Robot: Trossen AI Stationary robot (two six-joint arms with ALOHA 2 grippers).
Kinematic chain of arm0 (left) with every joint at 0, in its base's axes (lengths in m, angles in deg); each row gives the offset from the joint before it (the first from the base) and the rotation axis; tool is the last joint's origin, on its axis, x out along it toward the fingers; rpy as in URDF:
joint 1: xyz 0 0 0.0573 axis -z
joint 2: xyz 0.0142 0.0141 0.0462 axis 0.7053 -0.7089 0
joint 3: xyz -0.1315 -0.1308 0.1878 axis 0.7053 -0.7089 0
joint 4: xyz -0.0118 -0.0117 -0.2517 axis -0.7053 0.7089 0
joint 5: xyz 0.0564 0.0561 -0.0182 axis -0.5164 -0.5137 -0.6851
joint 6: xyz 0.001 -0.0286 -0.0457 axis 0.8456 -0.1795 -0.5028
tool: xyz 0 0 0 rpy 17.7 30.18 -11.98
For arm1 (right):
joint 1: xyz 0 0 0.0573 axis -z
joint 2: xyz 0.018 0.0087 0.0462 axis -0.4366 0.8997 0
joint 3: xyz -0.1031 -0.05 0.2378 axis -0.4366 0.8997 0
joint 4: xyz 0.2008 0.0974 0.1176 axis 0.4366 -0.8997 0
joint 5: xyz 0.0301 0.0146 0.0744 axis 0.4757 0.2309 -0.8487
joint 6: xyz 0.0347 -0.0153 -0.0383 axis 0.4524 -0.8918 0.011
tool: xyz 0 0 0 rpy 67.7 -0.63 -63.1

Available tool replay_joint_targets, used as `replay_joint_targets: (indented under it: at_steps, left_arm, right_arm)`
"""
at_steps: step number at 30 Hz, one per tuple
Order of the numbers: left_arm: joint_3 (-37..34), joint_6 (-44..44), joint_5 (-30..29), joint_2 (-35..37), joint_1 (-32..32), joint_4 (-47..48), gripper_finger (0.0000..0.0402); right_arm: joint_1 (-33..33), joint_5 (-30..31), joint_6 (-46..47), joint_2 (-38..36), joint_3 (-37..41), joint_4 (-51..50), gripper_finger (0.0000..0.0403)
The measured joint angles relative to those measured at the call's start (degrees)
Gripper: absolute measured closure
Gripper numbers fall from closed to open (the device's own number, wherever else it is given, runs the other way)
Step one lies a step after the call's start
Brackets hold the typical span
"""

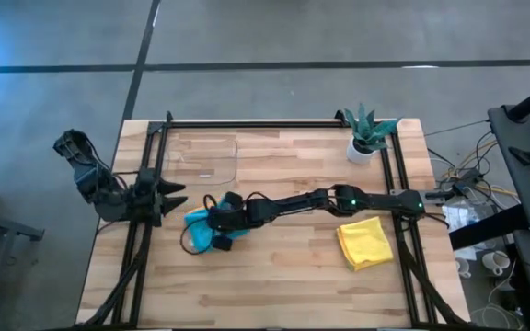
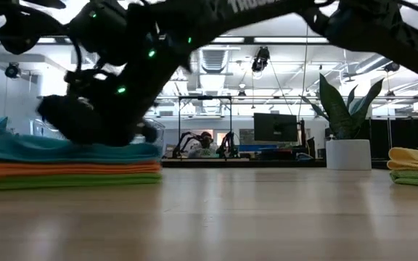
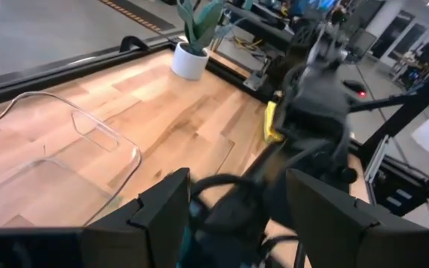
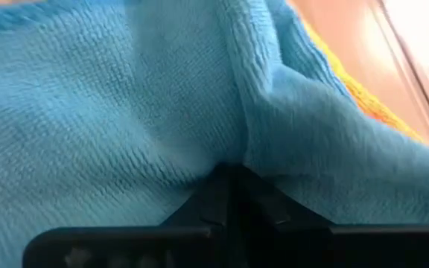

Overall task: Fold microfiber towels
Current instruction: Move the left stacked microfiber cloths to the center of the table

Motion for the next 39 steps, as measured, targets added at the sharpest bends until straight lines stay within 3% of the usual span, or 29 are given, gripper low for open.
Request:
replay_joint_targets:
  at_steps: [7, 12, 16, 20, 25, 30, 39]
  left_arm:
    - [0.0, -0.1, 1.7, -3.6, 0.0, -0.1, 0.0195]
    - [0.0, -0.2, 1.8, -5.7, 0.0, -1.4, 0.0195]
    - [0.0, -0.1, 1.8, -7.8, 0.0, -2.8, 0.0195]
    - [0.0, -0.2, 1.0, -11.1, 0.0, -3.2, 0.0195]
    - [0.0, -0.2, 0.5, -16.5, 0.0, -6.1, 0.0195]
    - [0.0, -3.0, 0.6, -21.8, 0.0, -6.7, 0.0195]
    - [0.0, -6.1, 0.6, -29.3, 0.0, -7.3, 0.0195]
  right_arm:
    - [-2.8, 2.4, 7.0, -1.1, 0.0, -29.4, 0.0385]
    - [-6.8, 7.8, 12.0, -1.7, 0.5, -47.6, 0.0385]
    - [-9.0, 8.3, 16.2, -3.4, 1.3, -55.1, 0.0385]
    - [-9.9, 7.4, 17.8, -7.6, 1.8, -52.6, 0.0385]
    - [-9.7, 10.5, 18.8, -14.1, 3.8, -52.0, 0.0385]
    - [-8.6, 11.1, 18.9, -20.5, 12.4, -46.3, 0.0385]
    - [-4.4, 5.2, 16.3, -31.3, 37.2, -14.4, 0.0385]
